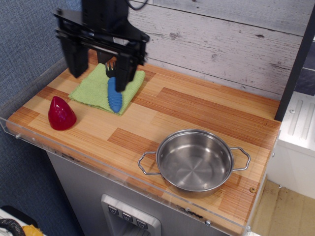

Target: Move the pot to the corner of the table.

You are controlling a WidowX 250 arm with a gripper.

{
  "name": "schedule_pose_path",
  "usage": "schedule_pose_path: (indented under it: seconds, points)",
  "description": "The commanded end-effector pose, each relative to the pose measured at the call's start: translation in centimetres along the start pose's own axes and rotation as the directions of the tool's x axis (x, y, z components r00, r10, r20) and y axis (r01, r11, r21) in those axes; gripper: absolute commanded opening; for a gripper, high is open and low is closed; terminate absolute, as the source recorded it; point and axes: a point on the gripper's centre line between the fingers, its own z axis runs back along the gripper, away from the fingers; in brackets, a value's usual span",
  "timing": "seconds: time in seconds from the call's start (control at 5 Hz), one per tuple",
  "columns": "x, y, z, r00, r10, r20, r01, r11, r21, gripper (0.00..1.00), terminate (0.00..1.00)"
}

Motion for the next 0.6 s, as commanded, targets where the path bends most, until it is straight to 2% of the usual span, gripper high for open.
schedule_pose_path:
  seconds: [0.0,0.2,0.4]
  points:
    - [-3.35,1.65,2.21,0.993,0.085,0.086,-0.084,0.996,-0.019,1.00,0.00]
    - [-3.35,1.65,2.21,0.993,0.085,0.086,-0.084,0.996,-0.019,1.00,0.00]
    - [-3.35,1.65,2.21,0.993,0.085,0.086,-0.084,0.996,-0.019,1.00,1.00]
